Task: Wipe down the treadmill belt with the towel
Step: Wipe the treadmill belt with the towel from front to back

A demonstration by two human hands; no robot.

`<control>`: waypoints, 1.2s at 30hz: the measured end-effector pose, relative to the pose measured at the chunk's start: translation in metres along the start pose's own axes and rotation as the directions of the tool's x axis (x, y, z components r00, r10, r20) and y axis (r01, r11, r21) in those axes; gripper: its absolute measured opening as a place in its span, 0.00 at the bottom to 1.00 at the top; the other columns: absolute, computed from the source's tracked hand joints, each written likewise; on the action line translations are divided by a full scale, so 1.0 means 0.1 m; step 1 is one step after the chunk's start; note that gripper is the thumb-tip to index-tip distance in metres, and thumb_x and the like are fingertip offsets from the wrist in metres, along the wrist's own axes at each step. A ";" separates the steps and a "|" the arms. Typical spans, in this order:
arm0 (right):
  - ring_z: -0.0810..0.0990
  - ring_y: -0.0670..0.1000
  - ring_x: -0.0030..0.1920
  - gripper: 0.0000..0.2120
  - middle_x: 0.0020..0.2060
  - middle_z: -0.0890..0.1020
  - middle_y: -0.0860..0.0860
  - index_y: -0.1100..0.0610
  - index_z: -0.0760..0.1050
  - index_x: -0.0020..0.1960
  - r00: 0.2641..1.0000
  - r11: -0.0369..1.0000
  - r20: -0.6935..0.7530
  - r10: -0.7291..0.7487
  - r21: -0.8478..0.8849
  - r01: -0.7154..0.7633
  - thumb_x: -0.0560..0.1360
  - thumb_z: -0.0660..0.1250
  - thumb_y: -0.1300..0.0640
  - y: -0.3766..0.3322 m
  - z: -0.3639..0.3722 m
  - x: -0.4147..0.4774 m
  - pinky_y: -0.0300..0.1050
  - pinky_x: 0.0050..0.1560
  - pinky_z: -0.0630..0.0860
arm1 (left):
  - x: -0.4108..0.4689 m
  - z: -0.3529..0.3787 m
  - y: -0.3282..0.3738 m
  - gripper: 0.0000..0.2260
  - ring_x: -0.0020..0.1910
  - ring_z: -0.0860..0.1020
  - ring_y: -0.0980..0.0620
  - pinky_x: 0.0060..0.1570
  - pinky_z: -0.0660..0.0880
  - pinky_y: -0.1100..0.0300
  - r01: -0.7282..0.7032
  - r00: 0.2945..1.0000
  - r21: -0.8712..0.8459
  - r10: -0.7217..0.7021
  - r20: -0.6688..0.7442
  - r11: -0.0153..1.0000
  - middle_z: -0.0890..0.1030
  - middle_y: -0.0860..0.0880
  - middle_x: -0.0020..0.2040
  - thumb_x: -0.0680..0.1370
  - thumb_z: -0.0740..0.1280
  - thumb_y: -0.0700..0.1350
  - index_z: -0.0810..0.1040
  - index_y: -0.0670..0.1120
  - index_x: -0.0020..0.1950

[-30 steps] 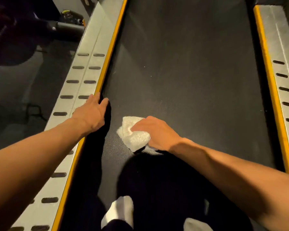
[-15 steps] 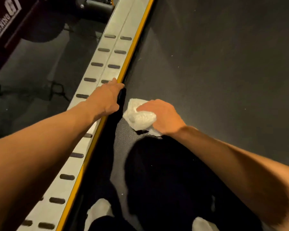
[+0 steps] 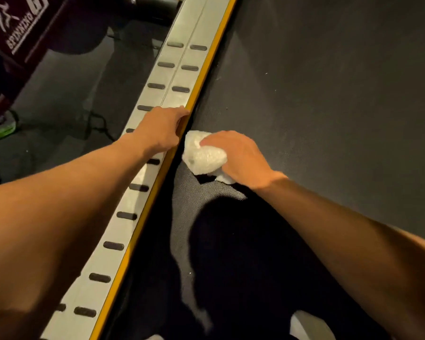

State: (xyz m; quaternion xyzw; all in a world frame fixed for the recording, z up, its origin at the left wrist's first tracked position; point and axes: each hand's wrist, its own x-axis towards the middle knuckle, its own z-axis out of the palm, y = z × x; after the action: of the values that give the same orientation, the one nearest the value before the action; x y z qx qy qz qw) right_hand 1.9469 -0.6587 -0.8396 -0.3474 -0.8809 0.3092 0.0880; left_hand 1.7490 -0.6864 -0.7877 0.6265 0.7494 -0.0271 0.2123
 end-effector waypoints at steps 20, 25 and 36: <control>0.71 0.64 0.67 0.25 0.66 0.74 0.61 0.61 0.74 0.65 0.999 0.965 0.050 -0.016 -0.262 0.029 0.68 0.66 0.70 -0.28 0.08 -0.31 0.61 0.65 0.68 | -0.33 0.24 -0.09 0.30 0.70 0.68 0.42 0.64 0.70 0.50 -0.104 0.992 0.078 0.098 0.074 0.992 0.54 0.46 0.79 0.73 0.68 0.35 0.65 0.45 0.74; 0.69 0.60 0.70 0.29 0.67 0.74 0.58 0.59 0.76 0.64 0.984 0.994 0.153 -0.089 -0.056 0.098 0.64 0.64 0.73 -0.52 0.38 -0.85 0.59 0.71 0.62 | -0.39 0.26 -0.12 0.30 0.69 0.69 0.43 0.65 0.71 0.49 -0.085 0.992 0.074 0.078 0.102 0.994 0.59 0.46 0.76 0.74 0.68 0.36 0.65 0.46 0.75; 0.70 0.56 0.68 0.28 0.68 0.74 0.51 0.51 0.69 0.70 0.963 0.953 -0.026 0.268 -0.137 -0.269 0.72 0.58 0.67 -0.50 -0.32 -0.11 0.46 0.66 0.65 | -0.46 0.12 -0.05 0.34 0.72 0.65 0.39 0.68 0.66 0.48 0.021 0.993 -0.112 -0.007 0.122 0.993 0.62 0.43 0.76 0.74 0.64 0.32 0.60 0.48 0.78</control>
State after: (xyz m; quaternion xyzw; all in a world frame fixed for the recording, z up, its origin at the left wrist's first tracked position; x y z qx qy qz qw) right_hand 1.9395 -0.6786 -0.7833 -0.4701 -0.8447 0.2548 0.0241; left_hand 1.7537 -0.7335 -0.7841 0.6053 0.7400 -0.0239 0.2924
